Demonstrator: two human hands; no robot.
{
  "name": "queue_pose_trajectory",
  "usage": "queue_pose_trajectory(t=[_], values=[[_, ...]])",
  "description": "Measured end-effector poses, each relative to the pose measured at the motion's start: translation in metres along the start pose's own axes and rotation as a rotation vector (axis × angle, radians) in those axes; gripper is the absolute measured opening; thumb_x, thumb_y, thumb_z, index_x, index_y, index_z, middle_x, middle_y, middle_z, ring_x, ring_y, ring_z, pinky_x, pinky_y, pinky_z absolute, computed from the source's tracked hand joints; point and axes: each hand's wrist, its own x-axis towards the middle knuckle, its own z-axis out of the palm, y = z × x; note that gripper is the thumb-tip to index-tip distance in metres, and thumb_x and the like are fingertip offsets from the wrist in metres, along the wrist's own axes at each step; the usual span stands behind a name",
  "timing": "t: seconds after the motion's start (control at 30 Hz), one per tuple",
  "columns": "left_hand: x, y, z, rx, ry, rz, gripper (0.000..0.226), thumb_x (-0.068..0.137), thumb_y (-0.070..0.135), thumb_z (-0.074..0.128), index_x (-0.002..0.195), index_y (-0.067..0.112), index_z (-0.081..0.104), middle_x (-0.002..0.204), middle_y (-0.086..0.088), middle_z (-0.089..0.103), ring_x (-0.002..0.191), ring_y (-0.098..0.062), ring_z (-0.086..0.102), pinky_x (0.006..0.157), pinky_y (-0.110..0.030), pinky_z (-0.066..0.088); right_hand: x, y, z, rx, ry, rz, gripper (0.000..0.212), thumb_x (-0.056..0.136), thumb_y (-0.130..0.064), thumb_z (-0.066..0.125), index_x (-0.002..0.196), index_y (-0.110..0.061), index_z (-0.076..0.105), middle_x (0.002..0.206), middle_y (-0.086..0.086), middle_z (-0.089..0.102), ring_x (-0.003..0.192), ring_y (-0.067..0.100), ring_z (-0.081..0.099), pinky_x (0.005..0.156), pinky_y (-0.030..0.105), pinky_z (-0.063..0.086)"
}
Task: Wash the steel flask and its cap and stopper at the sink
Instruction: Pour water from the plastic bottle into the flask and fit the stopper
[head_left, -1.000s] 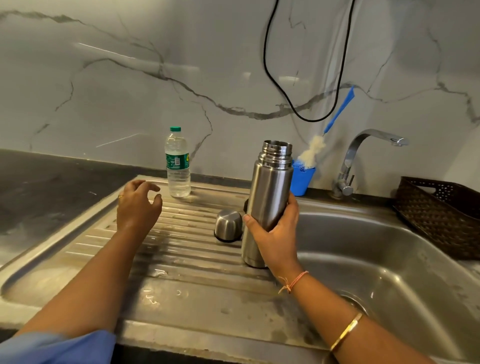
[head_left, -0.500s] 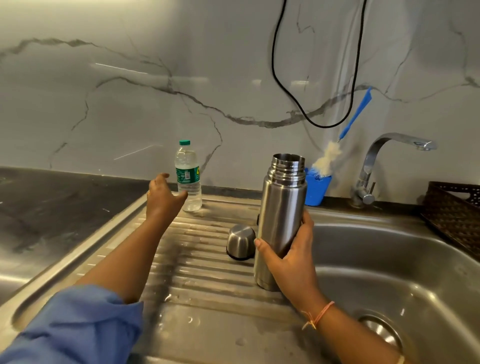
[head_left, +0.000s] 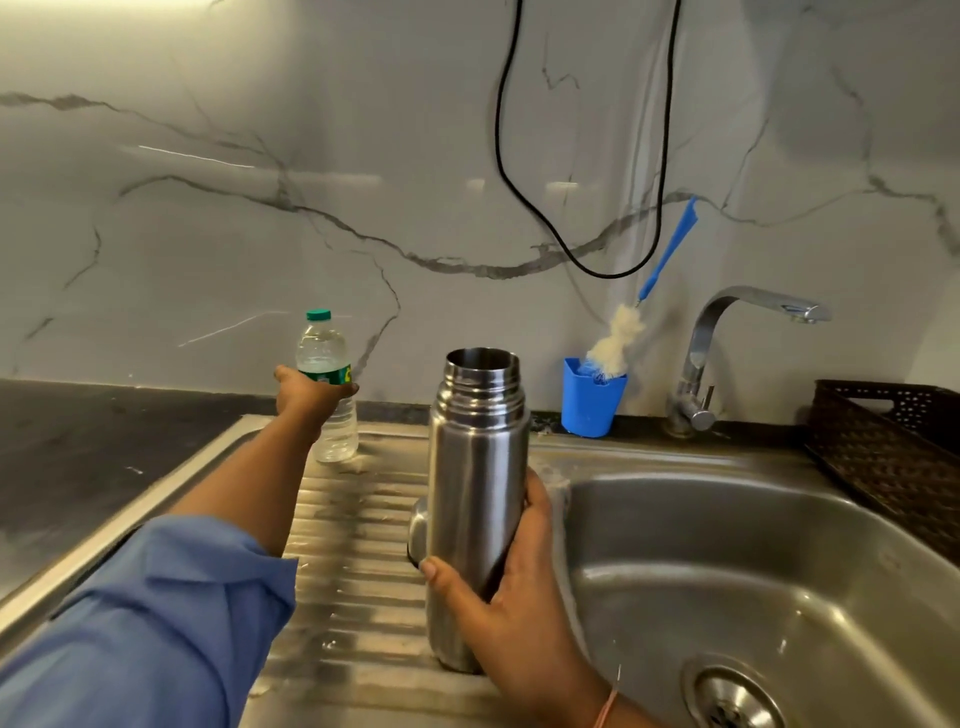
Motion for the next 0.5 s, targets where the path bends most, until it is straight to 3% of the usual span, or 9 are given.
queue_pose_trajectory(t=[0.1,0.27,0.37,0.5], values=[[-0.007,-0.006,-0.003,0.030,0.092,0.045,0.062,0.072,0.024,0.081,0.122,0.009,0.048,0.118,-0.013,0.059,0.110,-0.031,0.056,0.092,-0.043,0.047,0.001,-0.002,0.004,0.022,-0.043,0.019,0.097,0.068,-0.047,0.071,0.133,-0.062,0.000,0.144,-0.024,0.023,0.131,-0.004,0.033,0.110,0.027,0.035],[-0.043,-0.026,-0.031,-0.103,0.236,0.169,0.061,0.070,0.027,0.083,0.120,0.013,0.050,0.119,-0.009,0.060,0.110,-0.028,0.057,0.090,-0.040,0.047,0.003,0.000,0.005,0.026,-0.035,0.025,0.094,0.078,-0.028,0.074,0.127,-0.063,0.001,0.142,-0.025,0.022,0.124,-0.015,0.031,0.091,0.002,0.032],[-0.065,-0.036,-0.062,-0.175,0.305,0.216,0.063,0.069,0.030,0.083,0.120,0.015,0.049,0.121,-0.008,0.060,0.111,-0.026,0.058,0.092,-0.039,0.049,0.003,-0.002,0.005,0.042,-0.050,0.021,0.091,0.079,-0.026,0.074,0.125,-0.062,0.005,0.142,-0.019,0.025,0.123,-0.009,0.035,0.091,0.006,0.035],[-0.101,-0.034,-0.103,-0.041,0.390,0.354,0.058,0.069,0.035,0.082,0.115,0.016,0.053,0.113,-0.006,0.061,0.100,-0.021,0.059,0.079,-0.034,0.047,0.002,-0.006,0.005,0.077,-0.058,0.021,0.087,0.078,-0.024,0.075,0.124,-0.061,0.012,0.138,-0.017,0.034,0.122,0.000,0.043,0.092,0.015,0.041]])
